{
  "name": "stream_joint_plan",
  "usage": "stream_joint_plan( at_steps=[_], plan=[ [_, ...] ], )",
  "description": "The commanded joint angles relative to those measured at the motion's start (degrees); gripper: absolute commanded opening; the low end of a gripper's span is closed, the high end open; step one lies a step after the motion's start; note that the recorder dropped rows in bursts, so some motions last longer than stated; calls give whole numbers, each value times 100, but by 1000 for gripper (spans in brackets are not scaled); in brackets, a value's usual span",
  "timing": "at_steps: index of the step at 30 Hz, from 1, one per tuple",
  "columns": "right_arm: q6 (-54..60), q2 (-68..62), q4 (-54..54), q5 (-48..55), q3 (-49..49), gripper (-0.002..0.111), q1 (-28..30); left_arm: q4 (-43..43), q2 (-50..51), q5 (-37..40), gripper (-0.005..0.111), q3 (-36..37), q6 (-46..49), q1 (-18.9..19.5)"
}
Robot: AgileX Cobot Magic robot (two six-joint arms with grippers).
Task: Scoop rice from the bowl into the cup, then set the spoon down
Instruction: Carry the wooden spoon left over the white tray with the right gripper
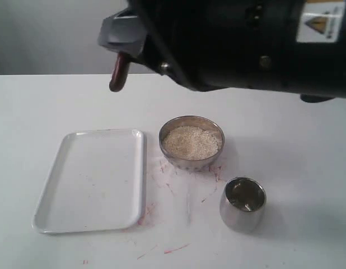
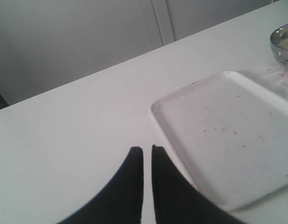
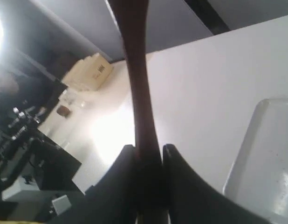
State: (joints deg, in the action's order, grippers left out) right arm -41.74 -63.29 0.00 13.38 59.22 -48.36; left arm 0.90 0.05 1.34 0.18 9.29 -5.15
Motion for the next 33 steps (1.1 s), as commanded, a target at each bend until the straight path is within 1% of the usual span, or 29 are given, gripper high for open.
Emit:
stream_joint_plan(
  at_steps=[1,9,18,26,33],
  plan=[
    [654,-459,0,752,626,0,-120,-39,-5,-10,14,-18,-8,-16],
    [1087,-1141,0,1635,1666,0,-144,-39,-5,-10,14,-18,-8,-16],
    [1459,-2093,0,2597,2519,0,-144,-39,-5,-10,14,-18,-8,-16],
    [1485,-2844,0,2964,3029,0,-144,-39,-5,-10,14,-18,-8,-16],
    [1367,-3411,0,3040,3095,0,-144,-39,-5,-10,14,-18,-8,-16]
  ],
)
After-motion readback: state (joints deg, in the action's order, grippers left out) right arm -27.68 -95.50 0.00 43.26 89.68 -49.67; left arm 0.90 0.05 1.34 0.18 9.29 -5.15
